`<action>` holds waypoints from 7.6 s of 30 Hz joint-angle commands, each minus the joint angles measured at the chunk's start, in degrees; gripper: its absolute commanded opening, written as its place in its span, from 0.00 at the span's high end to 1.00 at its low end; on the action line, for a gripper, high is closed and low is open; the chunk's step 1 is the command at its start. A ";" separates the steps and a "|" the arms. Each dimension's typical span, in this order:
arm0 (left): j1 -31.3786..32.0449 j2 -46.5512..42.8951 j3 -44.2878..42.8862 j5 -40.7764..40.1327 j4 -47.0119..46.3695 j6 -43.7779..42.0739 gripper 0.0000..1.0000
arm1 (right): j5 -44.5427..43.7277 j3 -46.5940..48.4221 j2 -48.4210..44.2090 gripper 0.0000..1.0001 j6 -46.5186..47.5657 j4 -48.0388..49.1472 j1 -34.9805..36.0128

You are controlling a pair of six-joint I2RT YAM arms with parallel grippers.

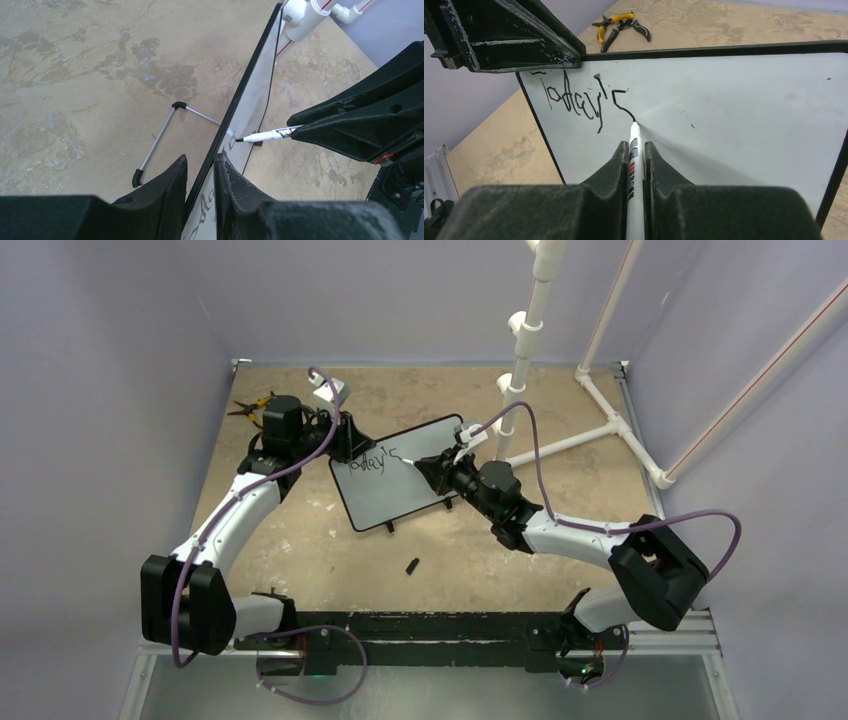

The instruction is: Write a sentence on the whiteboard

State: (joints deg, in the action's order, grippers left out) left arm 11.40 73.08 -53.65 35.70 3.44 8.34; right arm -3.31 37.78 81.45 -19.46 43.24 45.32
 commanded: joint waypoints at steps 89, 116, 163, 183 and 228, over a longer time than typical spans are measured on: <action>0.55 0.57 1.34 0.25 0.95 0.01 0.77 | 11.52 0.14 -3.47 1.00 -0.07 0.71 -7.02; 0.55 1.45 1.20 0.24 0.92 0.01 0.78 | 5.30 3.30 -0.11 1.00 0.28 3.18 -7.00; 0.61 1.10 1.27 0.13 1.14 -0.14 0.77 | 1.39 0.49 -2.58 1.00 1.75 2.89 -7.00; 0.56 0.84 1.35 0.10 1.11 -0.16 0.77 | -1.87 -3.09 -5.72 1.00 0.53 -1.42 -7.03; 0.55 0.84 1.35 0.41 1.04 -0.05 0.77 | -3.48 -3.75 -5.75 1.00 -0.22 -1.04 -7.06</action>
State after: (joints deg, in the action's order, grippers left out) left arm 11.44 73.52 -53.54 35.94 2.66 8.34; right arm -4.97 35.11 76.44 -19.57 42.24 38.57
